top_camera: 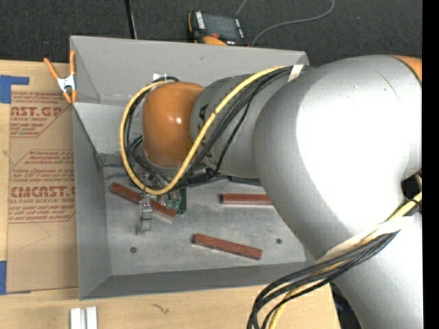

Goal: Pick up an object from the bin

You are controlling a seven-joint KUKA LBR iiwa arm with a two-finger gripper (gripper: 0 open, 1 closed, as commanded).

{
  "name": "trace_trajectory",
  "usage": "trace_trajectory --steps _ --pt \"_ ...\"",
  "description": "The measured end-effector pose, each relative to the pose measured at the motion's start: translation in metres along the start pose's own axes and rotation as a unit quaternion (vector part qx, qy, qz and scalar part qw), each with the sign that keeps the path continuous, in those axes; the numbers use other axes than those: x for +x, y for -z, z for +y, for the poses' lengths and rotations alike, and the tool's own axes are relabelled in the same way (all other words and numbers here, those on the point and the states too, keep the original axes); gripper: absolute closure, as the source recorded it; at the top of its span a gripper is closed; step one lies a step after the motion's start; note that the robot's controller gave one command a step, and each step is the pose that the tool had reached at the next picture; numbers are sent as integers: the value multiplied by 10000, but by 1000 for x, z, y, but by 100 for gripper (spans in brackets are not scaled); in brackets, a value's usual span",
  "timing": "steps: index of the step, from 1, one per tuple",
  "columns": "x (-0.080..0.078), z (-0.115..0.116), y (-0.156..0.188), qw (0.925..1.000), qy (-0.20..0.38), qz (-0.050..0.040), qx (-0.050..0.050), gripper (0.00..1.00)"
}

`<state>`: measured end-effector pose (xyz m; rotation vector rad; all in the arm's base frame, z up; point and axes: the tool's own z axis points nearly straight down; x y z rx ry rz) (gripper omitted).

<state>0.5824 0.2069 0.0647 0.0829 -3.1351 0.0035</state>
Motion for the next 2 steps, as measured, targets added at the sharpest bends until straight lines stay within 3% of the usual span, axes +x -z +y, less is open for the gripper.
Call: trace_trajectory --steps 1,2 --pt "-2 1 5 10000 -1 -32 -15 100" --pt "19 18 172 9969 784 -83 -23 100"
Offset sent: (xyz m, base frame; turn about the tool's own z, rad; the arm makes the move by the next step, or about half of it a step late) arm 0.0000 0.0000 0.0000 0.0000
